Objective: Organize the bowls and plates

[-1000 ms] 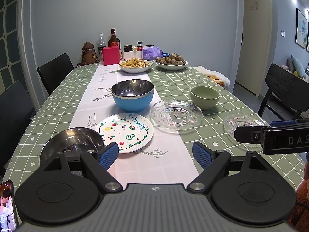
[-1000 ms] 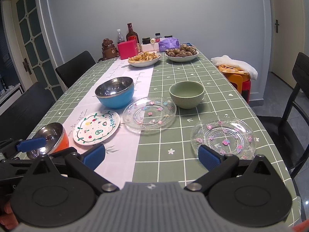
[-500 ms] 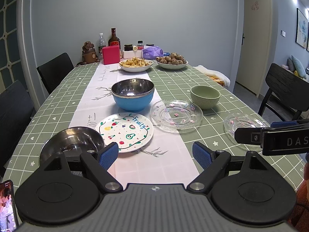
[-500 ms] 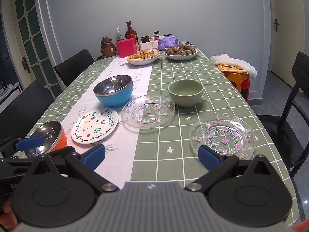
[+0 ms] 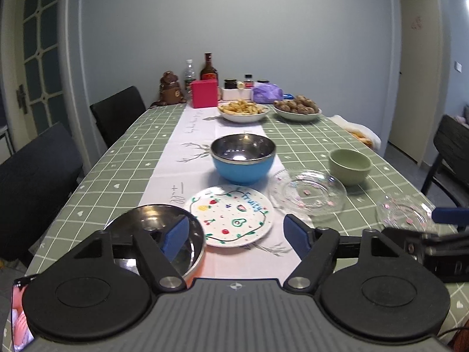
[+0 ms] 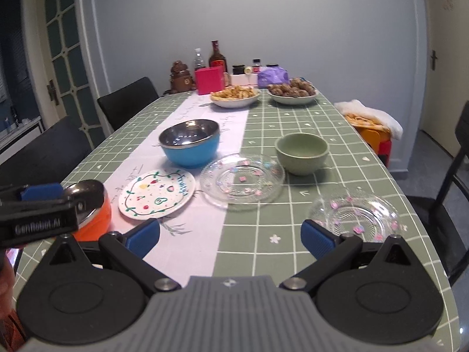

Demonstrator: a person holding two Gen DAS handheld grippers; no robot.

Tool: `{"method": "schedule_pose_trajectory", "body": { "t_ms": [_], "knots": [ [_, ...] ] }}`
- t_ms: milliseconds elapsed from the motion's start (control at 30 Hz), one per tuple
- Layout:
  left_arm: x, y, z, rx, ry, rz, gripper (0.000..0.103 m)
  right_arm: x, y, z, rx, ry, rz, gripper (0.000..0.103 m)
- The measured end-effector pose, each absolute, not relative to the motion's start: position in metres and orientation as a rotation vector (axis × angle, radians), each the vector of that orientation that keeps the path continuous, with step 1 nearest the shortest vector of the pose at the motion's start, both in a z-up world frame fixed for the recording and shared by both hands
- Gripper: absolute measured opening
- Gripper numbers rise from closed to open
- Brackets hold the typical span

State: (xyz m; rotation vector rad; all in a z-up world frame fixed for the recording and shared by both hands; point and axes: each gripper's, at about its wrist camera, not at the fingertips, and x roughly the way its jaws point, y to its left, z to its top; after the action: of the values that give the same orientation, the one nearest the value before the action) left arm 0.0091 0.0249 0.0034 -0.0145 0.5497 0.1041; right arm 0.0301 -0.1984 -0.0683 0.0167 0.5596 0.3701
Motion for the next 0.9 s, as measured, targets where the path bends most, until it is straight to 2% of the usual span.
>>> {"method": "schedule_pose_trajectory", "body": {
  "t_ms": [167,267,400,500,633,767,900],
  "knots": [
    [0.013,0.048,0.006,-0.066,0.558,0.137,0.075,0.034,-0.177,-0.065,-0.023,0.532,0.423,0.096],
    [0.015,0.062,0.009,-0.077,0.547,0.174,0.068,0.038,-0.163,-0.063,-0.054,0.509,0.444,0.09],
    [0.018,0.08,0.016,-0.05,0.532,0.26,0.068,0.054,-0.14,-0.059,-0.049,0.566,0.508,0.072],
    [0.021,0.097,0.017,-0.073,0.536,0.324,0.068,0.068,-0.122,-0.061,-0.006,0.641,0.558,0.072],
    [0.023,0.114,0.013,-0.106,0.556,0.366,0.068,0.081,-0.102,-0.063,0.058,0.702,0.602,0.064],
    [0.028,0.13,0.002,-0.15,0.603,0.414,0.068,0.09,-0.081,-0.065,0.11,0.749,0.641,0.064],
    [0.029,0.148,-0.006,-0.218,0.649,0.437,0.069,0.097,-0.061,-0.071,0.115,0.804,0.652,0.057]
  ]
}}
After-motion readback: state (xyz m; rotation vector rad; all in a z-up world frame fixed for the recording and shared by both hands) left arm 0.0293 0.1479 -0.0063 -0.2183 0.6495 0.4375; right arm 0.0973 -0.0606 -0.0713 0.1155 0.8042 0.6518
